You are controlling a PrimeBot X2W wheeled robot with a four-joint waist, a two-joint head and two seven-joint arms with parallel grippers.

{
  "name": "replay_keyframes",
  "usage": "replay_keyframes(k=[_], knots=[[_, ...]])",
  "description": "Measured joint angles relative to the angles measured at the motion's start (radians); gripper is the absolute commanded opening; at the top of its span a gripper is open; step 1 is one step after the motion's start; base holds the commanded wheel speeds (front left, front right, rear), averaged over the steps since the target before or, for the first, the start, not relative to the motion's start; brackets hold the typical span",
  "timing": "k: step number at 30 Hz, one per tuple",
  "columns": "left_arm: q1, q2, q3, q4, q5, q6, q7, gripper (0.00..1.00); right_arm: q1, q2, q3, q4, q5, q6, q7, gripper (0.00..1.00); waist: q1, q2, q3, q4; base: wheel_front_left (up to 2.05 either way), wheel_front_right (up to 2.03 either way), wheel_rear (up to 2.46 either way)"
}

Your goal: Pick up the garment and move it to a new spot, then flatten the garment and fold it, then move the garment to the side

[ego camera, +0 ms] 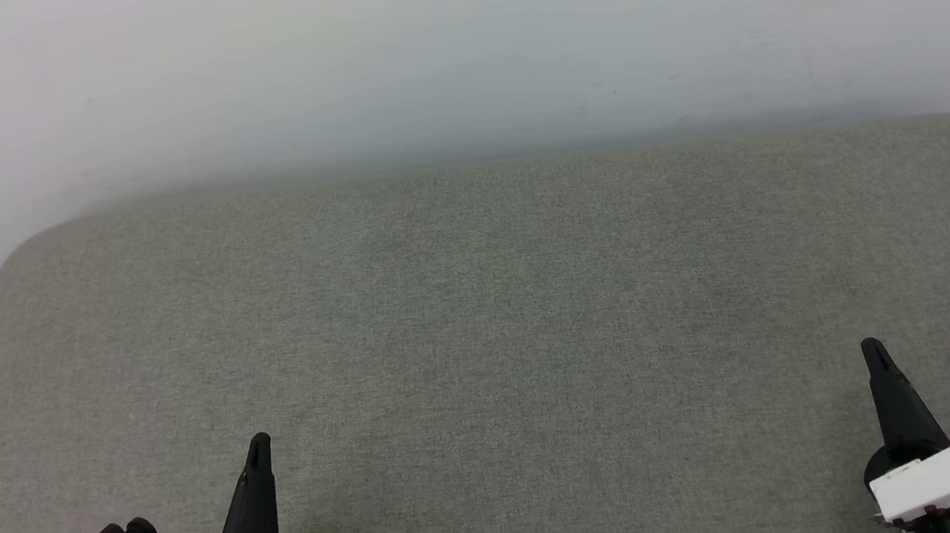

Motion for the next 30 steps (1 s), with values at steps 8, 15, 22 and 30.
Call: replay_keyframes(k=[8,15,22,30], knots=[[-0.013,-0.003,0.013,0.011,-0.1,0.0,0.026,0.0,-0.013,0.003,-0.005,0.009,0.104,0.0,0.024,0.0,0.0,0.0,0.001,-0.002,0.0,0.0,0.0],[-0.028,-0.006,0.021,0.018,-0.18,0.0,0.045,0.0,-0.023,0.005,-0.009,0.018,0.186,0.0,0.043,0.0,0.0,0.0,0.001,-0.005,0.0,0.0,0.0],[-0.037,-0.009,0.034,0.028,-0.253,0.0,0.067,0.0,-0.036,0.007,-0.013,0.024,0.264,0.0,0.061,0.0,0.0,0.0,0.002,-0.007,0.0,0.0,0.0],[-0.05,-0.013,0.045,0.037,-0.332,0.0,0.088,0.0,-0.044,0.008,-0.016,0.03,0.348,0.0,0.079,0.0,0.0,0.0,0.002,-0.009,0.0,0.0,0.0]])
